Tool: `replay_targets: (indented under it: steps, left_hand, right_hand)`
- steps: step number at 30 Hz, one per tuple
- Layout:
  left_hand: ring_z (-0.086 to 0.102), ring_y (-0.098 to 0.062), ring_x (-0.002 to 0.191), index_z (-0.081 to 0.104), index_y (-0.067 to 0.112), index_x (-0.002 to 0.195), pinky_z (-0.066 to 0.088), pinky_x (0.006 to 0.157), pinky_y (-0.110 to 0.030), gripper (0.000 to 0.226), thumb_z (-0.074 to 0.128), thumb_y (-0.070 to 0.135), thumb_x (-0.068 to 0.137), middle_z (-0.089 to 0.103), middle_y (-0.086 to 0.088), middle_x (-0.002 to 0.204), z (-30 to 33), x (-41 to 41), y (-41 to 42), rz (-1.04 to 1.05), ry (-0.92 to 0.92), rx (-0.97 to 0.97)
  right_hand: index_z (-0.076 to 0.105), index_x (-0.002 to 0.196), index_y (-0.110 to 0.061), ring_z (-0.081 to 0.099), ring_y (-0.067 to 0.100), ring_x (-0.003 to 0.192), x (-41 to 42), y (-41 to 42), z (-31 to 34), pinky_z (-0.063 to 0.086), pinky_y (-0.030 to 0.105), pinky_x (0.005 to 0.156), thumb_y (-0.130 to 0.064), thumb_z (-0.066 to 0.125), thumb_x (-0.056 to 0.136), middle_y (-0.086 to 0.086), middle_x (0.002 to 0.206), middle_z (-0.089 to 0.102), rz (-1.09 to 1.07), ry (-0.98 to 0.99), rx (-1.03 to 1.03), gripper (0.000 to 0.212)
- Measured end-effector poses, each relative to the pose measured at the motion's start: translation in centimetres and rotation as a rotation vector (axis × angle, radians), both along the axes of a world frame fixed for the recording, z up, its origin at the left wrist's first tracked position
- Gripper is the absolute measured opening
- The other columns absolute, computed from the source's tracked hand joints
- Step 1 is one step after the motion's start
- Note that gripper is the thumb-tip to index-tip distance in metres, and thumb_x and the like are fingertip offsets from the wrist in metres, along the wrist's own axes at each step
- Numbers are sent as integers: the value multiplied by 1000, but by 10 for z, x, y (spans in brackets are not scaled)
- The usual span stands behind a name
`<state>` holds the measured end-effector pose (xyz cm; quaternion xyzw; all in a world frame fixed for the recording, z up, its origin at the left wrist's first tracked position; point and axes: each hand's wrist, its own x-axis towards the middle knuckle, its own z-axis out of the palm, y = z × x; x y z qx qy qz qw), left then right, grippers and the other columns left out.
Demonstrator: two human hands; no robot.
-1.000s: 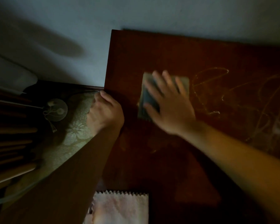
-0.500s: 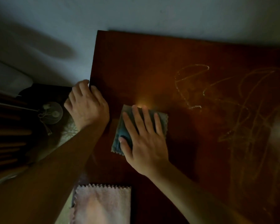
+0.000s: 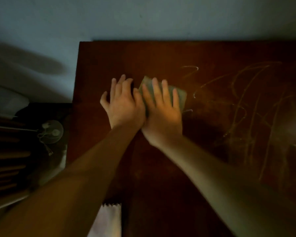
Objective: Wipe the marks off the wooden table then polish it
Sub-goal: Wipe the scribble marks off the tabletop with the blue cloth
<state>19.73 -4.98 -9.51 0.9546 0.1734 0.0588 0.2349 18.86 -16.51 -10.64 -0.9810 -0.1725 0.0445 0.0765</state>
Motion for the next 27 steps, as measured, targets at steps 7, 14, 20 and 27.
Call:
replay_targets:
  steps: [7, 14, 20, 27]
  left_hand:
    - [4, -21, 154, 35, 28, 152, 3, 123, -49, 62, 16, 54, 99, 21, 3, 165, -9, 0, -6, -63, 91, 122]
    - [2, -25, 154, 28, 26, 154, 4, 122, -52, 64, 22, 56, 98, 16, -1, 166, -10, 1, -12, -56, 141, 228]
    - [3, -26, 154, 28, 24, 153, 4, 121, -53, 63, 28, 54, 97, 17, -3, 166, -7, 0, -13, -57, 150, 227]
    - [4, -27, 154, 29, 24, 153, 6, 122, -54, 62, 28, 53, 98, 19, -3, 166, -9, 0, -12, -53, 131, 224]
  right_hand:
    - [22, 161, -25, 11, 31, 157, 9, -36, 4, 9, 53, 126, -60, 27, 101, 9, 170, 18, 178, 35, 5, 70]
    - [14, 163, -22, 3, 31, 158, 103, -40, 2, -1, 52, 126, -56, 21, 104, 10, 171, 8, -33, 13, -23, 69]
    - [28, 160, -21, 12, 32, 157, 7, -51, 2, 6, 52, 126, -54, 28, 104, 12, 169, 21, -24, -16, 55, 66]
    - [18, 163, -25, 5, 30, 158, 126, -63, 6, 1, 51, 126, -59, 29, 103, 7, 171, 12, -20, 24, -21, 69]
